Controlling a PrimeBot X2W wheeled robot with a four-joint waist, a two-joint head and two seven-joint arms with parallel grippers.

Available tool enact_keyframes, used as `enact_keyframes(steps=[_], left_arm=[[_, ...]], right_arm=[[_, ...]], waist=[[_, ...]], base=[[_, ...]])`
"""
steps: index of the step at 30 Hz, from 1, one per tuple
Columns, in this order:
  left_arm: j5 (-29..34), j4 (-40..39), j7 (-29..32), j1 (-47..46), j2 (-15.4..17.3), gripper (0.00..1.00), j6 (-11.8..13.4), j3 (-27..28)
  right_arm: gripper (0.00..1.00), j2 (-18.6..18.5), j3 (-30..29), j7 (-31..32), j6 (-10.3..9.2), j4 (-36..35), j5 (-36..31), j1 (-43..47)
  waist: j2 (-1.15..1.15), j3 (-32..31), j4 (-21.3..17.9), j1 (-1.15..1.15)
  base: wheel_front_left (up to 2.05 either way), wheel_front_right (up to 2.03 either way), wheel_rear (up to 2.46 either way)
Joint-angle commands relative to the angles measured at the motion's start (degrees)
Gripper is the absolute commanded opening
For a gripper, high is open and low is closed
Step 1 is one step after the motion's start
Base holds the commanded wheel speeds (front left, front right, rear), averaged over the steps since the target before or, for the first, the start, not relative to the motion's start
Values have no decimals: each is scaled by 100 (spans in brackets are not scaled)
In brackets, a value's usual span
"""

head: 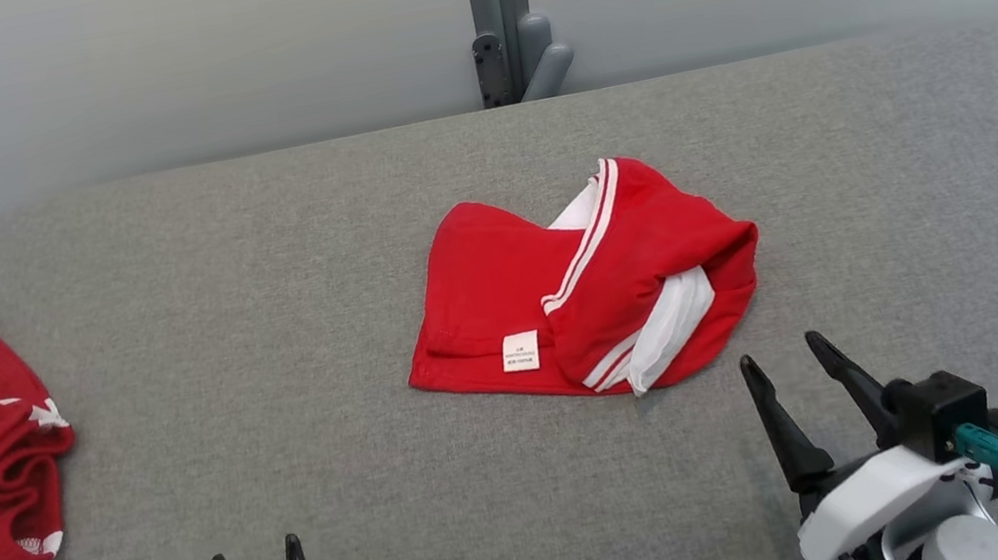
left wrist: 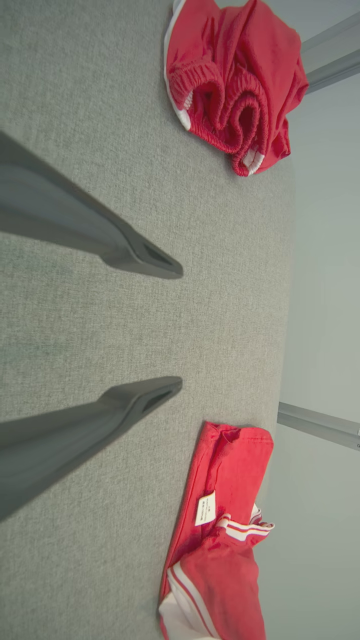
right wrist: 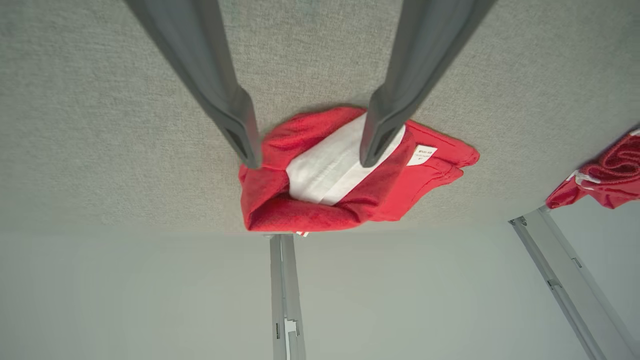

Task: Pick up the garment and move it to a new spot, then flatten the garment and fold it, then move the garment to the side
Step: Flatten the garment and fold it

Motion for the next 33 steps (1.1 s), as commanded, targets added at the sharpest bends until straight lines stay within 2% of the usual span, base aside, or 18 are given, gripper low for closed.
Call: enact_keyframes(steps=[1, 11, 20, 28, 29, 30, 31, 32, 33], left_arm=[[-62, 55, 3, -127, 8, 100, -19, -95], [-156, 223, 3, -267, 11, 100, 8, -402], [-193, 284, 3, -344, 9, 100, 20, -493], [-258, 271, 3, -413, 10, 100, 48, -595], [-265, 272, 3, -414, 10, 100, 52, -596], [-272, 278, 3, -418, 9, 100, 54, -601], [-287, 289, 3, -424, 10, 100, 46, -602], [-305, 297, 3, -432, 10, 100, 43, -602], [-325, 307, 3, -438, 10, 100, 41, -604]], right_arm=[[100, -46, 85, -5, -8, 82, -5, -180], [100, -38, 535, -5, -8, 887, 84, -804], [100, -6, 205, -5, -7, 1637, -10, -1131], [100, -8, 345, -5, -8, 1646, 250, -1211], [95, -8, 323, -5, -8, 1649, 257, -1195], [80, -9, 301, -5, -8, 1658, 245, -1182], [45, -7, 289, -5, -8, 1674, 229, -1175], [29, -6, 258, -5, -8, 1668, 212, -1179], [0, -6, 246, -5, -7, 1657, 196, -1187]], waist=[[37, 160, 185, 0], [37, 454, 735, 0], [37, 591, 962, 0], [37, 666, 976, 0], [37, 674, 963, 0], [37, 679, 950, 0], [37, 681, 938, 0], [37, 683, 925, 0], [37, 683, 912, 0]], base=[[0, 0, 0], [0, 0, 0], [0, 0, 0], [0, 0, 0], [0, 0, 0], [0, 0, 0], [0, 0, 0], [0, 0, 0], [0, 0, 0]])
